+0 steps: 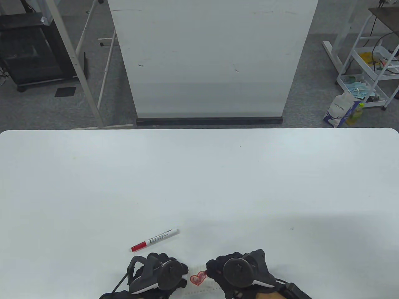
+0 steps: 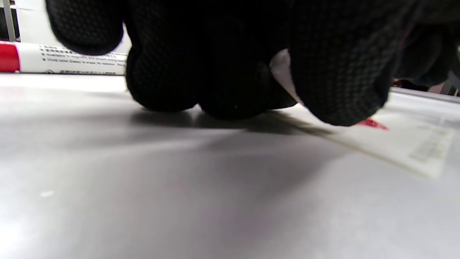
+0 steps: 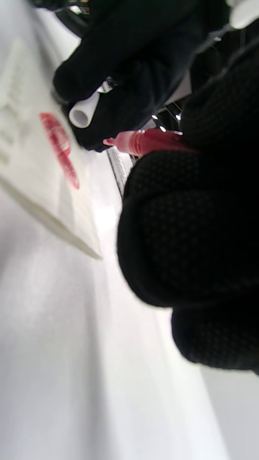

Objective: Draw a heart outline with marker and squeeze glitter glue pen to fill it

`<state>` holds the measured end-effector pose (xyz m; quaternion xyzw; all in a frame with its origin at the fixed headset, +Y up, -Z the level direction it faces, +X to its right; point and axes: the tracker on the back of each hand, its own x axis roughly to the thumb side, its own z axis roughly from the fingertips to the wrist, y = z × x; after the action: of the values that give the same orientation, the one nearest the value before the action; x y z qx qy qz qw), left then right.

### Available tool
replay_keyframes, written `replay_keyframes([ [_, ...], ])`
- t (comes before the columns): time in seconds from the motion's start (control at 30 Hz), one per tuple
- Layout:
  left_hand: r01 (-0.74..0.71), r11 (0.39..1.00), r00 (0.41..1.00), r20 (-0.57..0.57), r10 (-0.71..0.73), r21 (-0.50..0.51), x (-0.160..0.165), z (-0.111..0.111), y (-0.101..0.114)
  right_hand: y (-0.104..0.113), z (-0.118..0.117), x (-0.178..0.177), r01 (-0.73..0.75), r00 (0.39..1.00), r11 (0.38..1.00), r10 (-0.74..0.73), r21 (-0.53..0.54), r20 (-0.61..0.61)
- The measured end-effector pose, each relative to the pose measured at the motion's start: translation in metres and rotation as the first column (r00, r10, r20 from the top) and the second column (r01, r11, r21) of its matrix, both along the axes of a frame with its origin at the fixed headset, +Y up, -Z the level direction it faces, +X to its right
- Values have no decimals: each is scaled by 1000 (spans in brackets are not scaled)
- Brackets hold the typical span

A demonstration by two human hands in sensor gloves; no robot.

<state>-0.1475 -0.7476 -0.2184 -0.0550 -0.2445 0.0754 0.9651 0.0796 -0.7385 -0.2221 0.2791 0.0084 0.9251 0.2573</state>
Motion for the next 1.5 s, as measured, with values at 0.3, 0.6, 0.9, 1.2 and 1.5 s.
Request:
replay_keyframes([
  [0.3, -358, 930, 934, 8, 358, 84, -20, 3, 24, 2, -6, 25, 359, 933, 903, -340, -238, 116],
  [0.6, -499, 864, 866, 69, 495, 67, -17, 9, 27, 2, -1, 25, 408, 912, 868, -402, -283, 79],
  [0.9, -532, 846, 843, 111, 526, 30, -9, 13, 21, -7, 6, 16, 388, 915, 863, -404, -324, 18],
  [1.2, -575, 818, 814, 92, 573, -4, -8, 14, 19, -15, 4, 19, 461, 878, 795, -474, -395, 72],
  [1.5, -595, 802, 801, 123, 586, 52, -8, 19, 20, -21, 4, 19, 506, 850, 733, -513, -454, 118],
])
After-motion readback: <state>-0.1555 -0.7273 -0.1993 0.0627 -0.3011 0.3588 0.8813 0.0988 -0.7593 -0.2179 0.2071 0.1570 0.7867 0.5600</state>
